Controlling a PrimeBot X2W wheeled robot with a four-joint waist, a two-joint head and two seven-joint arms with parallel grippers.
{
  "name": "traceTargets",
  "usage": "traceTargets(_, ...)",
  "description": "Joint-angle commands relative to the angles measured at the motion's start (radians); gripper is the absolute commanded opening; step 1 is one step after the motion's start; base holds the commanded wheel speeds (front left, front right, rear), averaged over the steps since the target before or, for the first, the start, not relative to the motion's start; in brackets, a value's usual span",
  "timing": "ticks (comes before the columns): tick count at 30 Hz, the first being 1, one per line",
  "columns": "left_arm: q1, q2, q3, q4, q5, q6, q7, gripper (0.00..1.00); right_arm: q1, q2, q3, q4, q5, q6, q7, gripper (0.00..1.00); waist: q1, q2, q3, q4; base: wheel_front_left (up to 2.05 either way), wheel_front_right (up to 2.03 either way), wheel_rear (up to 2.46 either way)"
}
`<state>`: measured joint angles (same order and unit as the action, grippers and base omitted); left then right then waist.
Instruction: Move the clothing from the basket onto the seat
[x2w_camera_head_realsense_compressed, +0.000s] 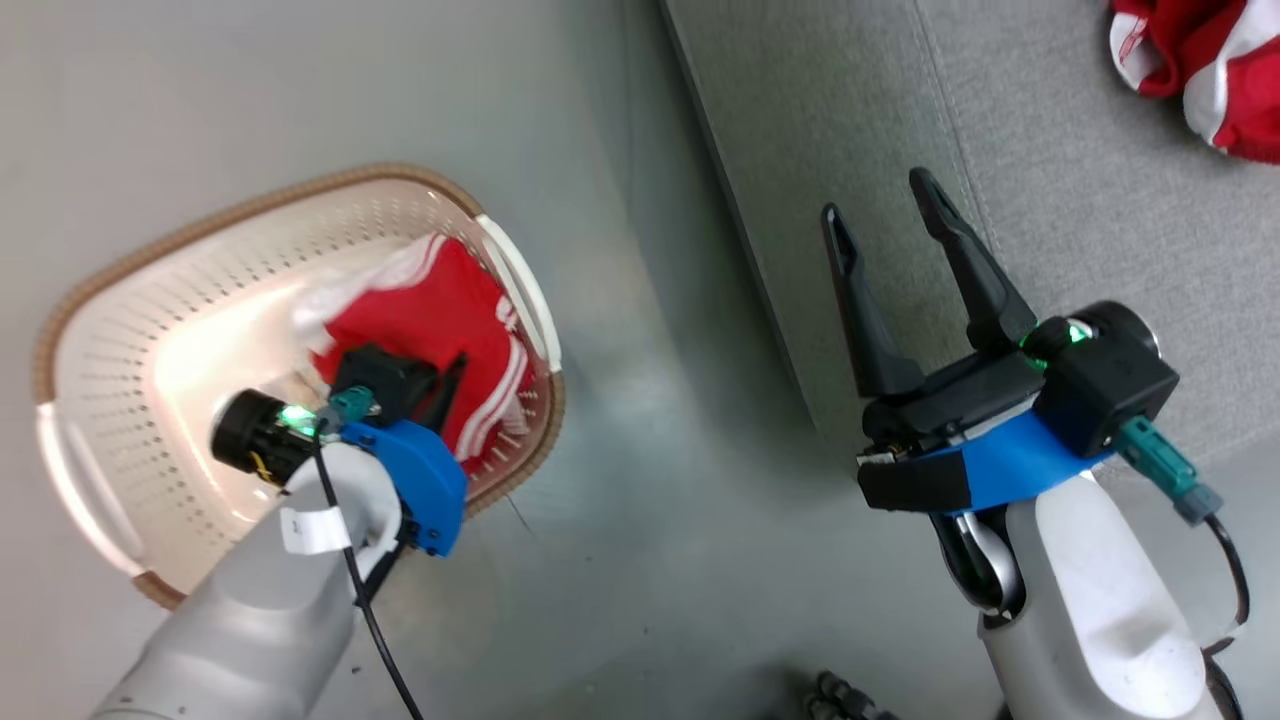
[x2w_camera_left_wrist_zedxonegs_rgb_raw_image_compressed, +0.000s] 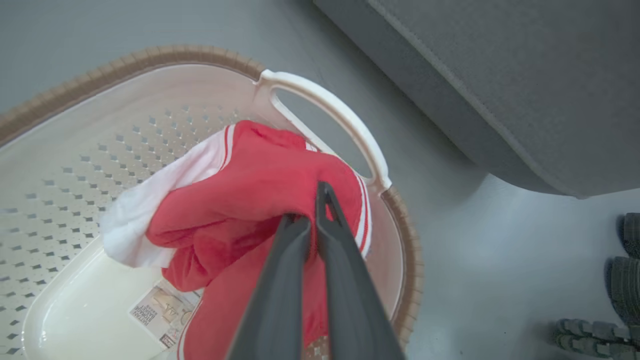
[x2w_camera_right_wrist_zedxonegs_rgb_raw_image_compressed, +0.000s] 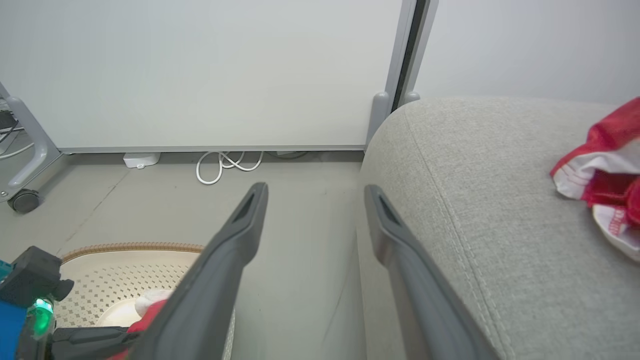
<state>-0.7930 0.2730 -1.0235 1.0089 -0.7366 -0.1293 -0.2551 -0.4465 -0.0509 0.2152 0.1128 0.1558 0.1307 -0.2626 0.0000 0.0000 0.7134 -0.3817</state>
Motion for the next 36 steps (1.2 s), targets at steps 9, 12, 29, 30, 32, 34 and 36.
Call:
traceTargets(9,0.072,-0.051,0.037,-0.100,-0.027,-0.002,-0.011,0.00,0.081,0.001,-0.040,0.045,-0.063,0.000,-0.003,1.00,0.0000,0.0000,-0.231,0.119,0.00,0.00,0.00)
traceTargets(12,0.094,-0.063,0.073,-0.142,-0.018,-0.002,-0.011,0.00,0.105,0.001,-0.044,0.060,-0.079,0.000,-0.003,1.00,0.0000,0.0000,-0.288,0.141,0.00,0.00,0.00)
traceTargets(29,0.170,-0.133,0.172,-0.333,0.070,-0.002,-0.012,0.00,0.219,0.001,-0.047,0.100,-0.101,0.000,0.036,1.00,0.0000,0.0000,-0.527,0.280,0.00,0.00,0.00)
traceTargets(30,0.167,-0.137,0.173,-0.340,0.074,-0.002,-0.012,0.00,0.223,0.001,-0.048,0.100,-0.099,0.000,0.040,1.00,0.0000,0.0000,-0.538,0.288,0.00,0.00,0.00)
traceTargets(32,0.161,-0.145,0.175,-0.355,0.075,-0.002,-0.012,0.00,0.234,0.001,-0.048,0.099,-0.098,0.000,0.046,1.00,0.0000,0.0000,-0.559,0.303,0.00,0.00,0.00)
traceTargets(34,0.147,-0.150,0.170,-0.366,0.077,-0.002,-0.012,0.00,0.241,0.001,-0.047,0.096,-0.098,0.000,0.051,1.00,0.0000,0.0000,-0.576,0.317,0.00,0.00,0.00)
traceTargets(36,0.136,-0.158,0.160,-0.373,0.073,-0.002,-0.011,0.00,0.253,0.001,-0.046,0.095,-0.098,0.000,0.059,1.00,0.0000,0.0000,-0.593,0.328,0.00,0.00,0.00)
